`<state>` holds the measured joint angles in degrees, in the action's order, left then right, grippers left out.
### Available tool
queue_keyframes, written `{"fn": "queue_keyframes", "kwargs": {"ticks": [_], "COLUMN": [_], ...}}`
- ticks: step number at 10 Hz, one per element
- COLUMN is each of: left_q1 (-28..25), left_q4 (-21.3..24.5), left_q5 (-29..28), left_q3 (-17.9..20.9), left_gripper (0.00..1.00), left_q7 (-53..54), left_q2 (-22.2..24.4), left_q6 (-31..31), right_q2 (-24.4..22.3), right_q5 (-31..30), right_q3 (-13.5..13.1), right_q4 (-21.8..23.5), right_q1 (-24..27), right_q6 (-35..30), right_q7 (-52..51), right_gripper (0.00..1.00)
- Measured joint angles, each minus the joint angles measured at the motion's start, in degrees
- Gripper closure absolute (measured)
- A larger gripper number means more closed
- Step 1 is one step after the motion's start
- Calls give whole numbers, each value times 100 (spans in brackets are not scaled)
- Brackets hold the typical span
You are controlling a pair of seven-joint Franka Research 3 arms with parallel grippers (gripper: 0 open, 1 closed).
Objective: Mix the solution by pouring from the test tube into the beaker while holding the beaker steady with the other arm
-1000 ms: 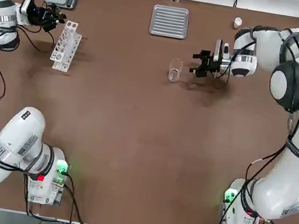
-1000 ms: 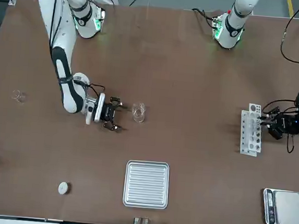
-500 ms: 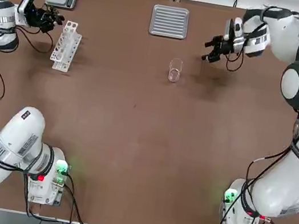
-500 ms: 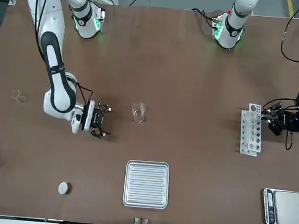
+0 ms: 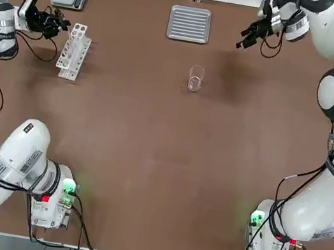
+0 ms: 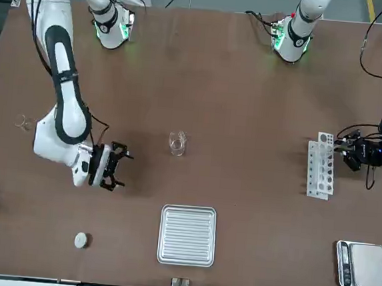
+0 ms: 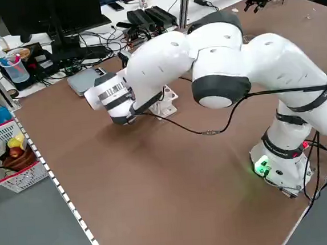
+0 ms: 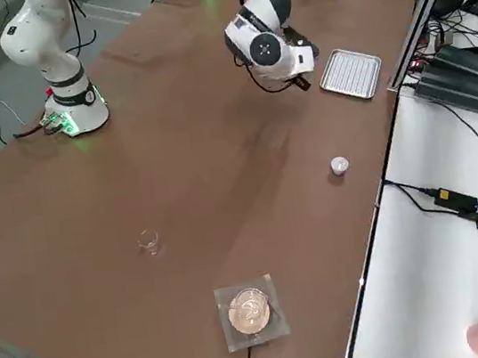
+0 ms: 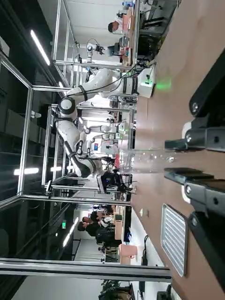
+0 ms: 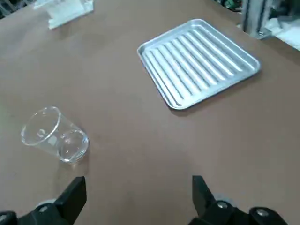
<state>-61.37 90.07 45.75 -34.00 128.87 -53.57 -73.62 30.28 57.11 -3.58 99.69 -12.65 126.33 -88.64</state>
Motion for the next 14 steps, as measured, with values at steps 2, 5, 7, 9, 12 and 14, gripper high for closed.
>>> {"fn": "queue_keyframes", "kwargs": {"ticks": [2,5,7,9,12,14], "left_q1": [-4,-4,-4,-1,11,33], "left_q4": [-2,-4,-19,-25,-31,-43], "left_q5": [0,0,0,0,0,0], "left_q3": [0,0,0,-3,-3,-4], "left_gripper": [78,78,78,78,78,78], "left_q7": [1,2,2,2,2,2], "left_q2": [0,0,0,0,0,-2], "left_q6": [-52,-126,-141,-152,-167,-173], "right_q2": [-22,-35,-36,-42,-187,-273], "right_q5": [-869,-1993,-2803,-3540,-4144,-4435], "right_q3": [4,19,21,89,187,180], "right_q4": [-308,-654,-837,-1058,-1504,-1876], "right_q1": [35,35,38,38,36,38], "right_q6": [351,736,704,576,-256,-968], "right_q7": [1248,2777,4506,6428,8801,9434], "right_gripper": [0,0,0,0,0,0]}}
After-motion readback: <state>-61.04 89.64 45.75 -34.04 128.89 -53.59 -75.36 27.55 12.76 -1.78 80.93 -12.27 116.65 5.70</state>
